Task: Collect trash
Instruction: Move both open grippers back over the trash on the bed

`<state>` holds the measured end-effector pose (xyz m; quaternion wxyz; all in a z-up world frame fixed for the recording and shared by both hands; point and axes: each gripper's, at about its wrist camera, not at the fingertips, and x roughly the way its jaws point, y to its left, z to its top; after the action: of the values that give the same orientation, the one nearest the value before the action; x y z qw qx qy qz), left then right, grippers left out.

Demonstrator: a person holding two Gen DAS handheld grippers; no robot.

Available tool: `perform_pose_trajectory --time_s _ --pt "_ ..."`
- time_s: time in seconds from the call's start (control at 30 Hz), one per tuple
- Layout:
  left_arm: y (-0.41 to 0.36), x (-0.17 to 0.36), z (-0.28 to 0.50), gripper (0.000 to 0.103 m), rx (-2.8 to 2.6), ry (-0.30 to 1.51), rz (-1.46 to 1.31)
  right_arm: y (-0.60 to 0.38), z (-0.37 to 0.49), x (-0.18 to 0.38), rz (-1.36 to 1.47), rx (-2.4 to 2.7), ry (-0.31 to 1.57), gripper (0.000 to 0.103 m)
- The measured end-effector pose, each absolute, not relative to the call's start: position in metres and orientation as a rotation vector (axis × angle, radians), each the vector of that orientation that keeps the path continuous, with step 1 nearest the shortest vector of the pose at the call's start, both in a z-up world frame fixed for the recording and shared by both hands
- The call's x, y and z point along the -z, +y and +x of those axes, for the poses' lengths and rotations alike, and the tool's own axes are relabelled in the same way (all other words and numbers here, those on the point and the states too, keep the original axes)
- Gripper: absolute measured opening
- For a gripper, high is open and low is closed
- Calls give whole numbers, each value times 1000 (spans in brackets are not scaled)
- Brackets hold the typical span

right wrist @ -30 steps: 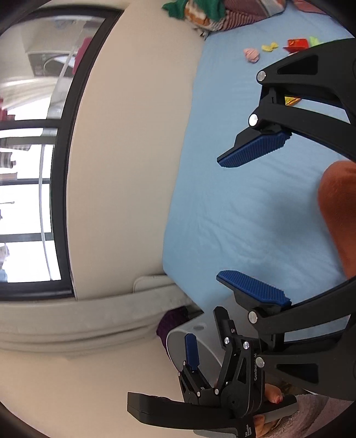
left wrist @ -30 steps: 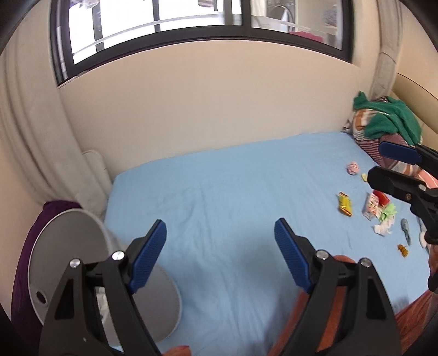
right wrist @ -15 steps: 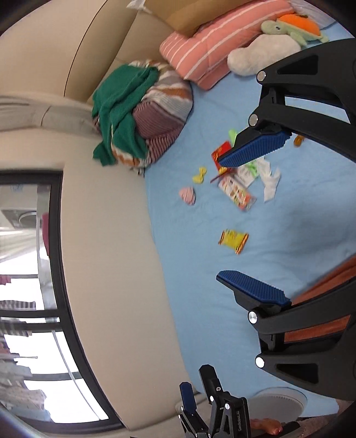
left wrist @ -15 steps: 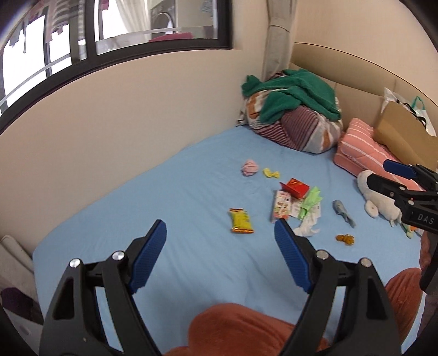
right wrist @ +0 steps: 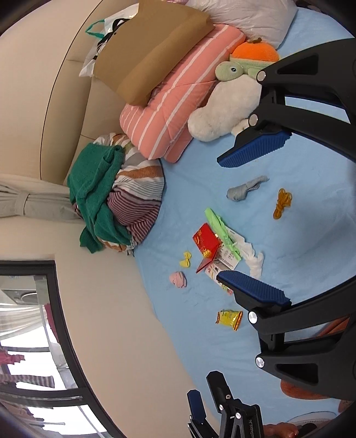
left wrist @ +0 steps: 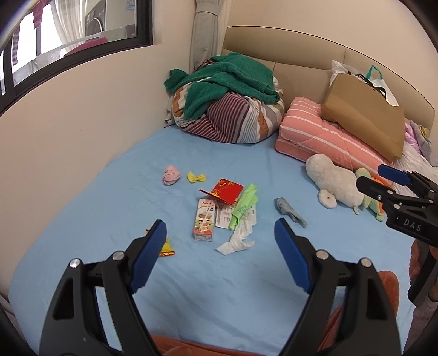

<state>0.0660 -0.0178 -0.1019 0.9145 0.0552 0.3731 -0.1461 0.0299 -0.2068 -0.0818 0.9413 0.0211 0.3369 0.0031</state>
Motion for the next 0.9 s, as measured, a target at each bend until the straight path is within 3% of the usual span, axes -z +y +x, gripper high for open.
perform_pose_trajectory --time_s 0.53,0.9 --pt "-75 135 91 81 364 816 186 -252 46 114 88 49 732 75" --pt "-94 193 131 81 382 903 184 -266 89 169 85 43 806 75"
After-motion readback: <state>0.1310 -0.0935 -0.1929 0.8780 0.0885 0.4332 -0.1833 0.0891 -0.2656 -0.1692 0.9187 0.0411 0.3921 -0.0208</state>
